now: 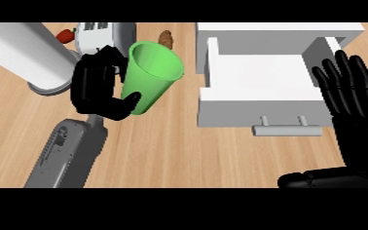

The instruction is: Pick up the cup, place it into the drawer and close the drawer

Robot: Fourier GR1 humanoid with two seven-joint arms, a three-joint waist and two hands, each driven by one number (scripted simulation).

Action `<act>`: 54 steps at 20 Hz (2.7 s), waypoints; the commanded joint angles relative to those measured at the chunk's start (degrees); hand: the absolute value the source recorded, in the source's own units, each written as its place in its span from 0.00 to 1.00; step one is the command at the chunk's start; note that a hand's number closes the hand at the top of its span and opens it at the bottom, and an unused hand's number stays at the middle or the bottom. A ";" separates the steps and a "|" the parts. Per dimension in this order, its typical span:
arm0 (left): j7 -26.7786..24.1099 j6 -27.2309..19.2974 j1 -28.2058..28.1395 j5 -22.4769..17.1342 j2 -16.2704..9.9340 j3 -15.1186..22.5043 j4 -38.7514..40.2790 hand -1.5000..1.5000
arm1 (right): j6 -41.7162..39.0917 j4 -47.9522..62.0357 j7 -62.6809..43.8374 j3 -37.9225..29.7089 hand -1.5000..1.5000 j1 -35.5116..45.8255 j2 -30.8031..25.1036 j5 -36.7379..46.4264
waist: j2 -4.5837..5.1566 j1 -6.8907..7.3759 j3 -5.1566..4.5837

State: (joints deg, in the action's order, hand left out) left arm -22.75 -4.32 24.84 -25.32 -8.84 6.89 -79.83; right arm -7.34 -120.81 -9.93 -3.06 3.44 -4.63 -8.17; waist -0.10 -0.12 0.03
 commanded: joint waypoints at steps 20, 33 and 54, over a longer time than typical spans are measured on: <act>11.80 -8.89 33.33 11.75 7.60 -2.81 22.86 1.00 | -3.76 8.78 6.47 -4.67 0.00 1.43 -2.08 -2.26 | 0.39 -0.78 0.01; 5.69 -18.36 43.13 1.33 8.84 6.30 40.42 1.00 | 0.41 1.20 0.31 0.41 0.00 1.74 0.66 1.04 | 0.42 -1.82 -0.02; 6.50 -23.21 52.84 -8.27 8.84 25.98 57.17 1.00 | -4.02 6.38 3.61 -1.39 0.00 3.86 -1.32 -2.68 | 1.24 -5.45 0.09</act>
State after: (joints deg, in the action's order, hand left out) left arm -18.99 -25.97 75.28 -33.28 0.00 29.50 -23.71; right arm -10.77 -115.08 -7.29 -4.33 7.83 -5.91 -10.71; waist 1.20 -5.67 0.10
